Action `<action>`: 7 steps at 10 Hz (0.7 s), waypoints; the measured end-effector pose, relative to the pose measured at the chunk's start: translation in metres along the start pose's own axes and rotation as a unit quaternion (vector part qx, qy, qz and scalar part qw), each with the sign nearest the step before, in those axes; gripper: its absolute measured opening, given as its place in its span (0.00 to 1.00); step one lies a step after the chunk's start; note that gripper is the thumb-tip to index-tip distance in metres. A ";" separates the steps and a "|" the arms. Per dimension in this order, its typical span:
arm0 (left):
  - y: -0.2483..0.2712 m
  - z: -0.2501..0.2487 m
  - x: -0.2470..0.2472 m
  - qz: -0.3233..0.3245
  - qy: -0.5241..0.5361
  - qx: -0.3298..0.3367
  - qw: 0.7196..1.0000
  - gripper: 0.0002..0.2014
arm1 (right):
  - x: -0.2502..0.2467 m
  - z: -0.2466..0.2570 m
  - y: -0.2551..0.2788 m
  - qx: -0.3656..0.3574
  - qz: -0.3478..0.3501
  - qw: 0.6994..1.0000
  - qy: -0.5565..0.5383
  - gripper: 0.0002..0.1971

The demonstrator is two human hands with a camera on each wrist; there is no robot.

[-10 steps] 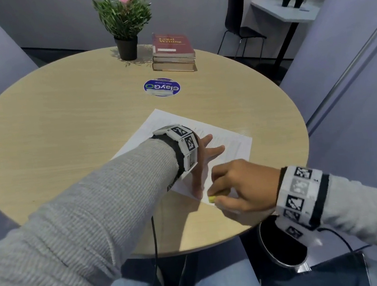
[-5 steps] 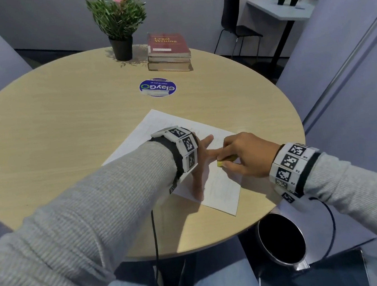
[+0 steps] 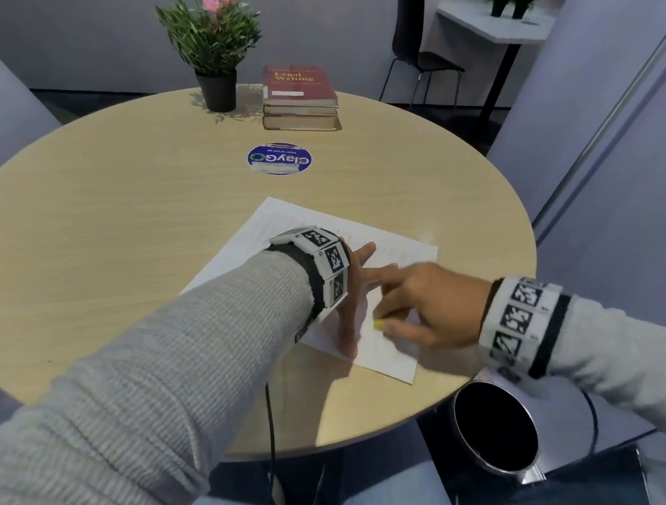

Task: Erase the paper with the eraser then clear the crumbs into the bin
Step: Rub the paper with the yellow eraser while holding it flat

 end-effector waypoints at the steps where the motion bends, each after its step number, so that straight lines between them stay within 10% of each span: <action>1: -0.002 0.006 -0.001 -0.043 0.061 0.009 0.997 0.66 | 0.016 0.030 0.006 -0.062 0.061 0.996 -0.014 0.12; 3: 0.006 -0.003 -0.002 0.007 0.012 0.003 1.000 0.67 | -0.008 -0.034 -0.001 0.038 -0.025 0.999 0.006 0.11; 5: -0.002 0.008 0.001 -0.038 0.087 0.011 0.995 0.65 | 0.018 0.029 0.008 -0.057 0.057 0.997 -0.017 0.12; 7: -0.006 0.015 0.000 -0.040 0.073 -0.030 0.996 0.57 | -0.001 -0.013 0.003 0.013 -0.018 1.000 -0.003 0.11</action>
Point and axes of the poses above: each hand's wrist, its own y-axis away from the middle knuckle, its own x-axis out of the palm, z = x × y, the point moved 8 cm from there along -y, towards the middle knuckle, and after that the axes turned 14 degrees about z, right-handed, at the moved point
